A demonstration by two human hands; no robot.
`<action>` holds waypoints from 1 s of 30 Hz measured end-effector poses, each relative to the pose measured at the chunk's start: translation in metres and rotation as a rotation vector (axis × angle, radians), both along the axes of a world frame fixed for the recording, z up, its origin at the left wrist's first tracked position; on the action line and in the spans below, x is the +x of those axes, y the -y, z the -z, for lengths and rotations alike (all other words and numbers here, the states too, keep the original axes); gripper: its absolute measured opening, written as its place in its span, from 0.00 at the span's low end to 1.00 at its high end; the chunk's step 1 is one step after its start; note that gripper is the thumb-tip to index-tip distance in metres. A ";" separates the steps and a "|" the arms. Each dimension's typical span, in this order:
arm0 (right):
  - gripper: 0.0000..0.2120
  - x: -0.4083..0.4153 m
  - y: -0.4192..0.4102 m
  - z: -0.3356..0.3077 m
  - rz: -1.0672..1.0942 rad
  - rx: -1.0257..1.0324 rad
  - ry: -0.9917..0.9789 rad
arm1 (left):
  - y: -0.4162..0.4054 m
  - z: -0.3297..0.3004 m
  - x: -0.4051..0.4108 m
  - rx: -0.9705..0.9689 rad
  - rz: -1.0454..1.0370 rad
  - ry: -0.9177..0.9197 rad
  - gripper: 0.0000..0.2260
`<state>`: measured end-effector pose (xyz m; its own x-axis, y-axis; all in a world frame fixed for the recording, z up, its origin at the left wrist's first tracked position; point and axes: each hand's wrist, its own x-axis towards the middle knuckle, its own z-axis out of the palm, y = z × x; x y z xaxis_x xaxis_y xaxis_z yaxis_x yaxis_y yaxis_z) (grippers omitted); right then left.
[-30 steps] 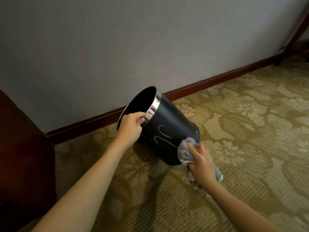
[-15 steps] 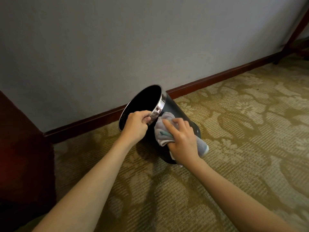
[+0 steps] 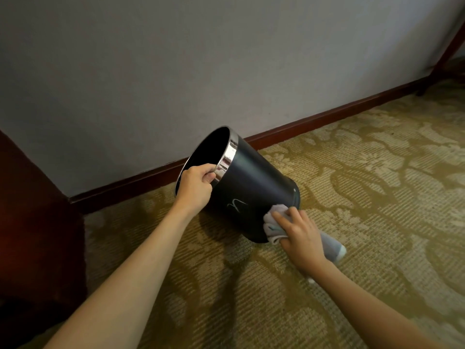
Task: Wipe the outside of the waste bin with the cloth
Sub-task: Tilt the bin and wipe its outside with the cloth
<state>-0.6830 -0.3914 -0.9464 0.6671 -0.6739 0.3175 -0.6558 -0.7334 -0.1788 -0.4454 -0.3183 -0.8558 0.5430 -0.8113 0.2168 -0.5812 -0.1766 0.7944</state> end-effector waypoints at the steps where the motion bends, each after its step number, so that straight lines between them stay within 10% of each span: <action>1: 0.25 0.012 -0.003 -0.008 -0.050 -0.040 0.069 | 0.000 -0.001 0.001 0.003 0.002 -0.005 0.12; 11: 0.23 0.050 -0.018 -0.005 -0.463 -0.448 -0.027 | -0.010 -0.003 0.006 0.014 0.037 -0.022 0.11; 30: 0.17 0.050 -0.024 0.006 -0.602 -0.442 -0.222 | -0.003 -0.001 -0.003 0.008 0.104 -0.008 0.10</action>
<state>-0.6326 -0.3673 -0.9529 0.9573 -0.0168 0.2886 -0.1078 -0.9471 0.3024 -0.4489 -0.3158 -0.8547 0.4578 -0.8649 0.2059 -0.5902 -0.1225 0.7979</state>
